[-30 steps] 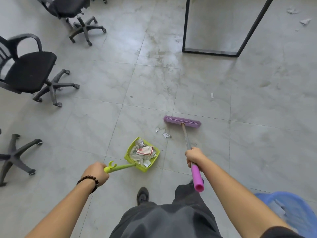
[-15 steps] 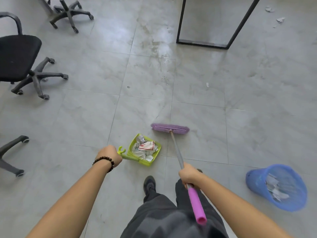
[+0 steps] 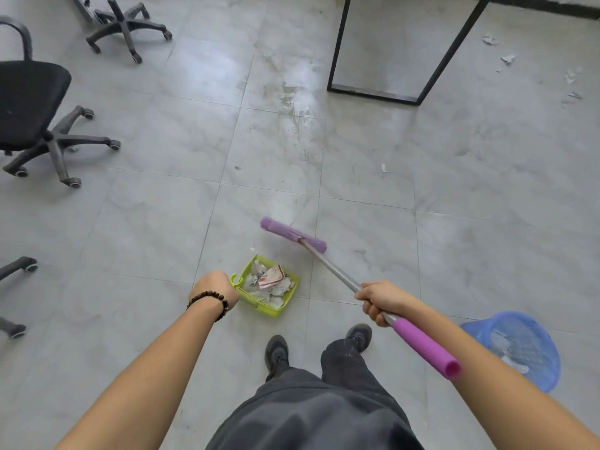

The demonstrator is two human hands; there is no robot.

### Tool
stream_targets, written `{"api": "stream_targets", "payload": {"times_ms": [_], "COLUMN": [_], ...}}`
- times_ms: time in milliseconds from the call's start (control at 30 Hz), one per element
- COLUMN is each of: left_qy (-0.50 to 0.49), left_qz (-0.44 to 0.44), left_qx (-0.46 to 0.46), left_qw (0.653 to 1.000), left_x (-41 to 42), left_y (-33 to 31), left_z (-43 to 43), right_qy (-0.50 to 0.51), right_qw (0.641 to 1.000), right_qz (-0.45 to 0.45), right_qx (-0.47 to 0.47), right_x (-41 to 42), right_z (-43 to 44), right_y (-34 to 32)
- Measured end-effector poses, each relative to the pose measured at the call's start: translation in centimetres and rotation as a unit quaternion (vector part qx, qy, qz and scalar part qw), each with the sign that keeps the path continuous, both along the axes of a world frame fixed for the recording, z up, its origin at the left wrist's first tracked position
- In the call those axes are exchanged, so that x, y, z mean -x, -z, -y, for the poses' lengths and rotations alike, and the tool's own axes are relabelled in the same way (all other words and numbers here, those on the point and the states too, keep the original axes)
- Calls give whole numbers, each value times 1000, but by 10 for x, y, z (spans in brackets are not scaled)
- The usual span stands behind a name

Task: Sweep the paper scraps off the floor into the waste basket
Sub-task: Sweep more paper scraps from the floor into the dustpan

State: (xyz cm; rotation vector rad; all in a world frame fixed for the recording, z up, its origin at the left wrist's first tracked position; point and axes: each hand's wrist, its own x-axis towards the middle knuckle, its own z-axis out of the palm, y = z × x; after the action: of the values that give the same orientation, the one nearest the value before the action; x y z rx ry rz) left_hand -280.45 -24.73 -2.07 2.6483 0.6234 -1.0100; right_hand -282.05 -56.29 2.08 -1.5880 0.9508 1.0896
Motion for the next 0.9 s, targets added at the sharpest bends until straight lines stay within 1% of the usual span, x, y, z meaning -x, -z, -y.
{"api": "stream_targets", "payload": {"times_ms": [67,200,300,367,433,567,667,733,900], "left_qy": [-2,-3,3,6,9,0,-17,-36,-103], "left_qz": [2,8,10,6,2,-14,-22,-23,-23], "left_qx": [-3,-13,-14,-16,-14,0,6,7,8], "left_qw": [1000,1000,1000,1000,1000,1000,1000,999,994], "left_x": [-1,-1,-3,-5,-7,-3,8,19,44], "left_y": [1,5,7,6,4,-1,-3,-6,-6], "left_z": [0,1,2,2,3,-2,-14,-25,-49], "right_qy": [-33,-177,-225,-245,-248,-120,-88,-98,-193], "right_qw": [999,978,971,967,967,992,996,995,977], "right_qz": [29,71,49,27,12,-11,-12,8,71], "right_qx": [24,85,68,60,57,32,25,25,51], "right_x": [-5,5,22,34,38,18,-1,-11,-35], "right_z": [-9,-35,-50,-52,-43,-17,-18,-30,-68], "right_y": [18,54,59,52,45,21,7,4,28]}}
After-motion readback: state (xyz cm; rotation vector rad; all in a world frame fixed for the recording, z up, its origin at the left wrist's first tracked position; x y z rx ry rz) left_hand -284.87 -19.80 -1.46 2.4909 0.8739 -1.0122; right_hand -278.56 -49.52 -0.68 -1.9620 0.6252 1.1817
